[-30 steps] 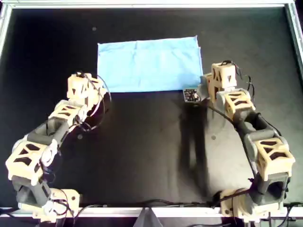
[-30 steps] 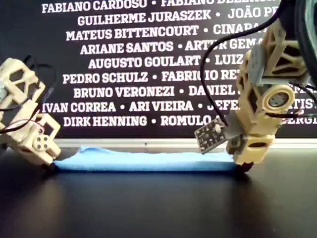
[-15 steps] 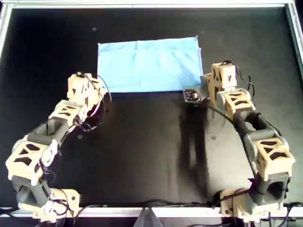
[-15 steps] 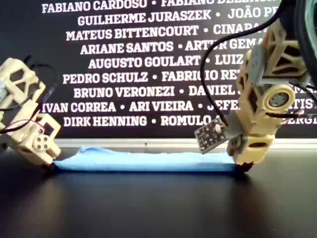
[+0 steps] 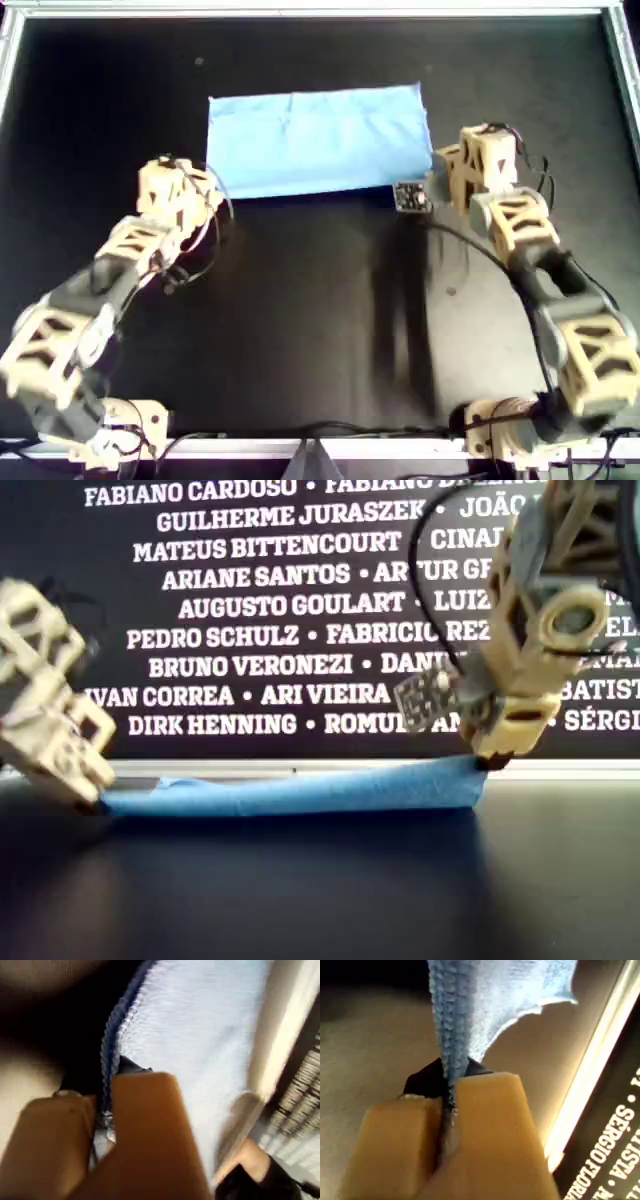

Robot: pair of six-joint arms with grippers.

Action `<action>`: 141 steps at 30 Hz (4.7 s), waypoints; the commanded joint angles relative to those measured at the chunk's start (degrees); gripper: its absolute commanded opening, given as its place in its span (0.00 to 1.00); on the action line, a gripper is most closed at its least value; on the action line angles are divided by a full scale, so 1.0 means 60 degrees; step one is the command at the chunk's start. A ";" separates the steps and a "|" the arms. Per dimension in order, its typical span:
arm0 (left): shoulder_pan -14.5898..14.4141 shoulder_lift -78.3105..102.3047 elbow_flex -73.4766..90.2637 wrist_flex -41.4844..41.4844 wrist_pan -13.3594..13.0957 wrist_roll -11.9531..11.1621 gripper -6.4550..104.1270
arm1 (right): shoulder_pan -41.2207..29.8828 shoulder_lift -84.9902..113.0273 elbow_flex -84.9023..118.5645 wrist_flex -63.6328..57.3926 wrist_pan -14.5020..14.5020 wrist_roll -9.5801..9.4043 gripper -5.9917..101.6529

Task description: Fold a cloth

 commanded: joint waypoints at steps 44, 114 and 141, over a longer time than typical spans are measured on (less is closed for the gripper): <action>-0.0220 0.6650 0.7310 0.0015 0.0103 -0.0117 0.05 | 0.0059 0.5859 0.7002 -0.0161 -0.0029 0.0059 0.05; -0.0117 1.2100 1.0415 -0.0015 -0.5142 -0.0366 0.92 | -0.0029 1.7812 1.2964 -0.0161 0.0132 -0.0015 0.52; -0.0059 1.3887 1.0459 0.1978 -0.2432 -0.0791 0.91 | 0.0161 1.0488 1.0400 -0.0176 -0.2271 -0.0044 0.53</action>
